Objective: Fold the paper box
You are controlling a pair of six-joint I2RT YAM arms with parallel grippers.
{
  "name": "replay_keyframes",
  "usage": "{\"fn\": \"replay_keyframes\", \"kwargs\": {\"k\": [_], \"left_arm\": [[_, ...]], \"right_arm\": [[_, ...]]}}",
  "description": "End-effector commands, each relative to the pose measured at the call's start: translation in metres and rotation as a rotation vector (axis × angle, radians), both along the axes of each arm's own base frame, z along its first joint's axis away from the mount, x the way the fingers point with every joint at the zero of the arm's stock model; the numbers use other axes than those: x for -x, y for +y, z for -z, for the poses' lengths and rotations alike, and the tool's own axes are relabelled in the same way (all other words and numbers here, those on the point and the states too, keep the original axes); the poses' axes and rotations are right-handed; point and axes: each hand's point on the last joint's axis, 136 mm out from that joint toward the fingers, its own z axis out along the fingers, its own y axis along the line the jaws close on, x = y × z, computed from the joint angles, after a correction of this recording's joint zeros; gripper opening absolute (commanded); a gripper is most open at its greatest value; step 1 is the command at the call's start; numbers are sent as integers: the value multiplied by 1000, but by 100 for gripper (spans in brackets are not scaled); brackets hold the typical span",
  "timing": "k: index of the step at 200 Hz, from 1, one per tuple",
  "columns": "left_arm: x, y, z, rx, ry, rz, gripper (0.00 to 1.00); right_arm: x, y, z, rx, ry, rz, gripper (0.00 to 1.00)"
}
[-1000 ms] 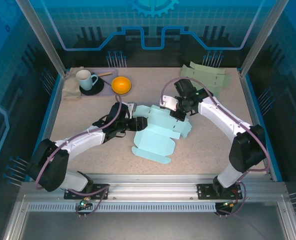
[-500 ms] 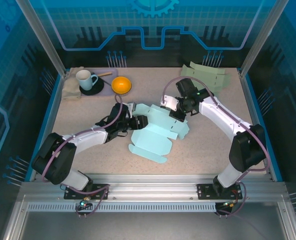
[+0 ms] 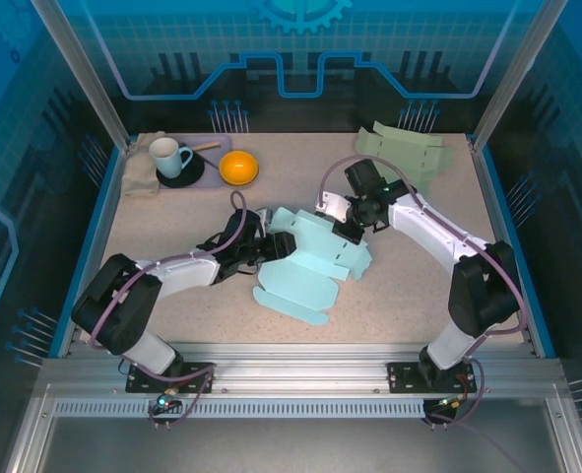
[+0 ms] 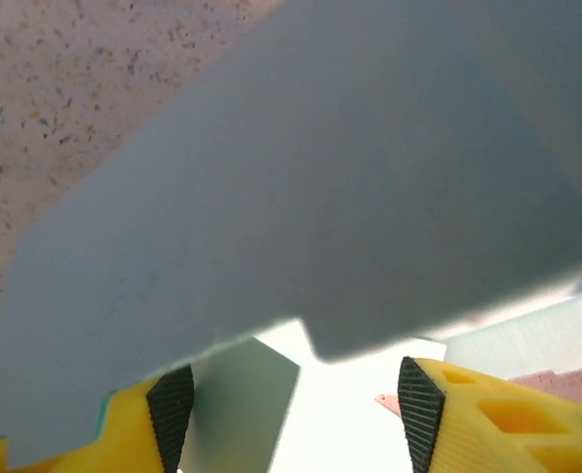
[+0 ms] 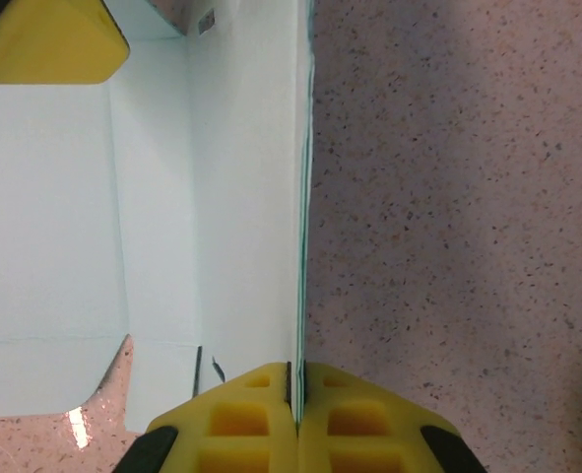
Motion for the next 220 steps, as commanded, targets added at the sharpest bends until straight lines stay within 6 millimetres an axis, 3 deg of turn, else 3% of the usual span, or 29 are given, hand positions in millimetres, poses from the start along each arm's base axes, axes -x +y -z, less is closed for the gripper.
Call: {"fn": "replay_keyframes", "kwargs": {"k": [1, 34, 66, 88, 123, 149, 152, 177, 220], "left_arm": [[-1, -13, -13, 85, -39, 16, 63], [7, -1, -47, -4, -148, 61, 64], [24, 35, -76, -123, -287, 29, 64], [33, 62, -85, -191, -345, -21, 65], [30, 104, -71, -274, -302, -124, 61], [24, 105, -66, -278, -311, -130, 60], [23, 104, -66, -278, -313, -127, 60], [14, 104, -55, -313, -308, -122, 60], [11, 92, -31, -320, -279, -67, 56]], "right_arm": [[4, 10, 12, -45, 22, -33, 0], [-8, -4, 25, 40, -65, -19, 0], [-28, -10, 13, 100, -245, -37, 0], [-38, -7, 1, 136, -375, -89, 0], [-45, 10, -36, 171, -688, -212, 0], [-41, 24, -64, 160, -914, -327, 0], [-37, 24, -56, 167, -914, -355, 0], [-29, 31, -52, 190, -954, -443, 0], [-32, 30, -35, 242, -971, -422, 0]]}}
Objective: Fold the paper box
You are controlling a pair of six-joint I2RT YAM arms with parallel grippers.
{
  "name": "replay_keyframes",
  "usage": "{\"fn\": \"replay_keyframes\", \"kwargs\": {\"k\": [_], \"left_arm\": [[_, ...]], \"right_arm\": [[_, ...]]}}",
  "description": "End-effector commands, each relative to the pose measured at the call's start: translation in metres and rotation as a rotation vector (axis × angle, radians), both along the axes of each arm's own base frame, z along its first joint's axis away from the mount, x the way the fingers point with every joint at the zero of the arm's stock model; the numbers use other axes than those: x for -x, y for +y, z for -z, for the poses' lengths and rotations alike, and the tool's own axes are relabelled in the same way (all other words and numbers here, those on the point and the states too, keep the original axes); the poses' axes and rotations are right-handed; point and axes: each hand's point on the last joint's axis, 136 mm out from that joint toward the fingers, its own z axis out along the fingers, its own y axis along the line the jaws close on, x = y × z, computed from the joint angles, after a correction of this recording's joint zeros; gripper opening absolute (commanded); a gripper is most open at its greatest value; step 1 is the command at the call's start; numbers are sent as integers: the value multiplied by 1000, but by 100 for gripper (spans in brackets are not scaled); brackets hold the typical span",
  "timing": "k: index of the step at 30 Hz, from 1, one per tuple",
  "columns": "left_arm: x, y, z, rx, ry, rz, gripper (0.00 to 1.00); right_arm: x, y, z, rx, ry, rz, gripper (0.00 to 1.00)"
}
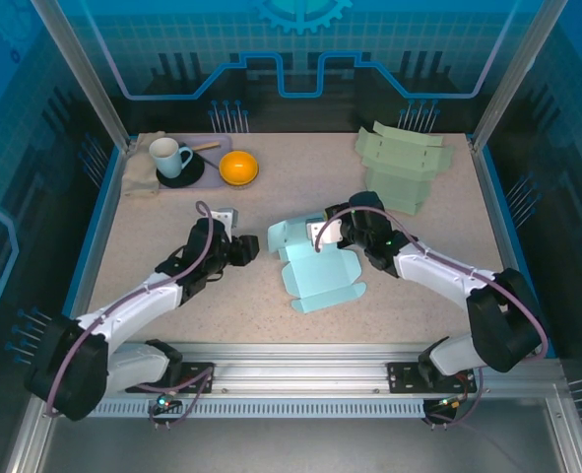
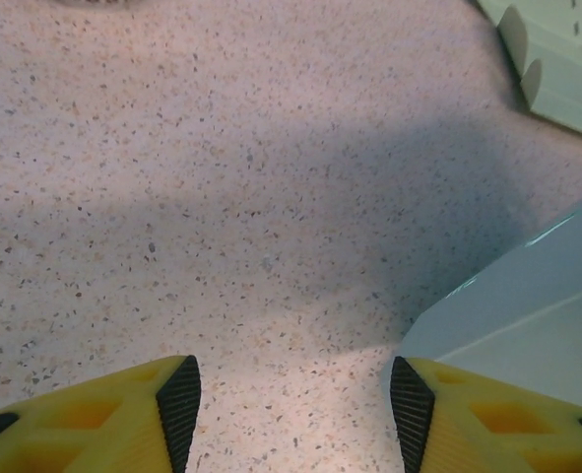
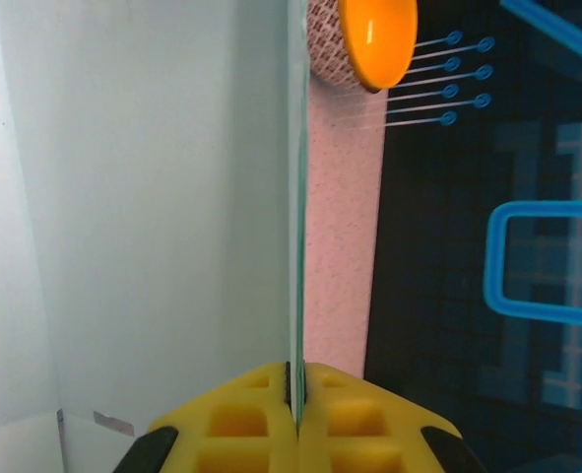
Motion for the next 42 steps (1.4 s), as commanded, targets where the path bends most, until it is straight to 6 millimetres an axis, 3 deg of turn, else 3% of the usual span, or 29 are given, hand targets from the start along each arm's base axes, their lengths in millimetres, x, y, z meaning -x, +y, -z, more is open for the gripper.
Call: {"fn": "replay_keyframes", "kwargs": {"k": [1, 9, 20, 25, 42], "left_arm": [[-4, -6, 8, -15, -22, 35, 56], [5, -23, 31, -31, 4, 111, 55], [11, -45, 42, -50, 27, 198, 54], [14, -45, 46, -50, 35, 198, 55], [5, -75, 44, -19, 32, 266, 55]], "right_arm": [[-3, 7, -2, 14, -86, -13, 0], [0, 7, 22, 17, -119, 30, 0], [5, 3, 49, 31, -105, 82, 0], [6, 1, 52, 36, -111, 90, 0], [13, 0, 62, 57, -114, 91, 0]]}}
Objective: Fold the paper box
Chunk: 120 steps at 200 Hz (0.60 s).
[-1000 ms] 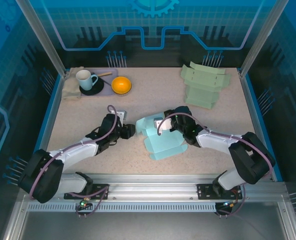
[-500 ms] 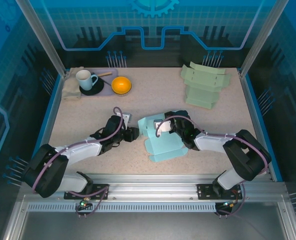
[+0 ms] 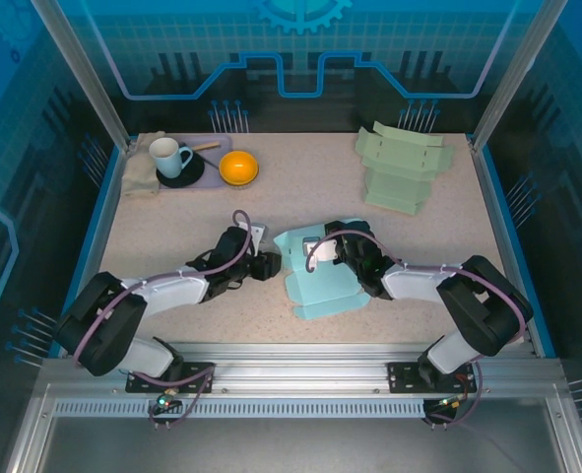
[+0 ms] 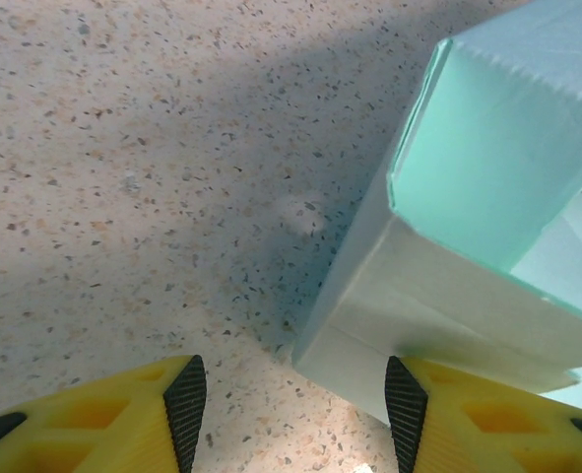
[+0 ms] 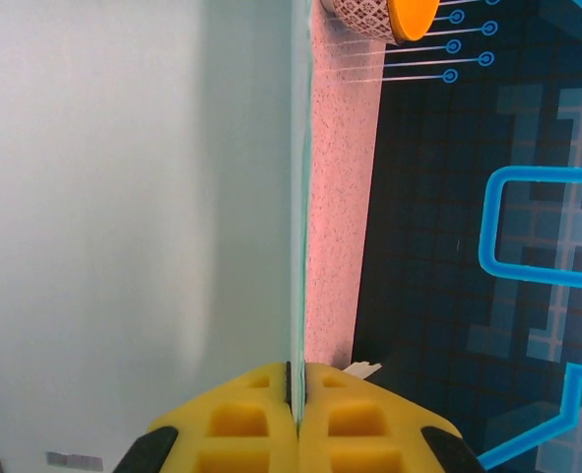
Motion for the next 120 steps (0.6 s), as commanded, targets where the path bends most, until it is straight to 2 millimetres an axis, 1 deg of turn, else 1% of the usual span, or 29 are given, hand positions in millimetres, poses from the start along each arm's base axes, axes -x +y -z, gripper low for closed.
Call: {"fn": "replay_keyframes", "kwargs": {"k": [1, 55, 120], "left_arm": [[-8, -16, -12, 28, -41, 46, 55], [-12, -30, -14, 44, -44, 67, 54], [-23, -44, -13, 58, -45, 68, 54]], "right_arm": [[7, 5, 9, 4, 8, -10, 0], [7, 4, 12, 1, 14, 3, 0], [8, 3, 13, -1, 19, 5, 0]]}}
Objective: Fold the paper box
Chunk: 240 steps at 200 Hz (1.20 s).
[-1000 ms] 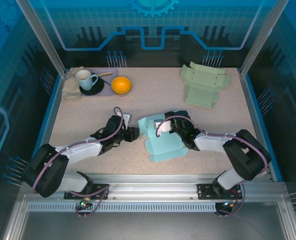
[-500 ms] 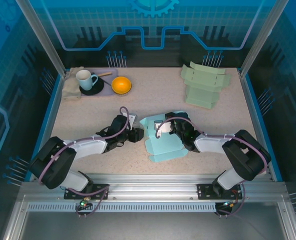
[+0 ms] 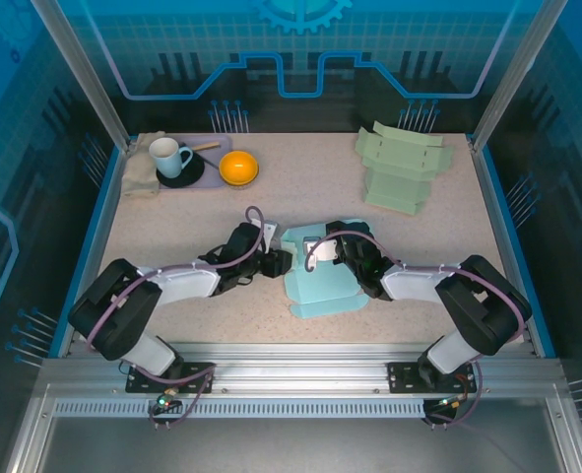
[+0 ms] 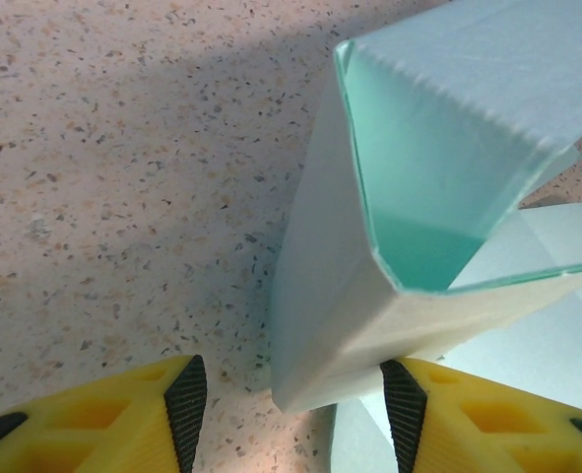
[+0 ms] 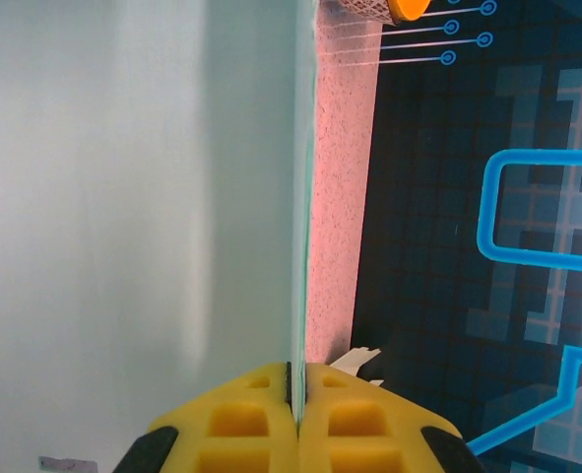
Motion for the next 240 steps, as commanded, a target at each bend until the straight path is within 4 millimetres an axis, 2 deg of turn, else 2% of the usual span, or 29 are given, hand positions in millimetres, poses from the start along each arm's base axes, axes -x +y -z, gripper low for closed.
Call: {"fn": "replay_keyframes", "kwargs": {"k": [1, 80, 141, 168, 210, 240], "left_arm": [[-13, -16, -14, 40, -44, 16, 54], [-41, -30, -15, 25, -70, -2, 56], [-60, -30, -6, -64, -110, -2, 57], [-67, -29, -1, -96, -118, -13, 55], [-67, -13, 16, -162, -81, -91, 47], [-65, 16, 28, -294, -53, -217, 33]], "right_arm": [[10, 7, 12, -2, 26, -28, 0], [13, 8, 17, -5, 57, -35, 0], [18, 4, 22, -17, 124, -49, 0], [14, -1, 20, -34, 135, -30, 0], [4, -13, 15, -64, 130, 32, 0], [-7, -22, 15, -60, 115, 93, 0]]}}
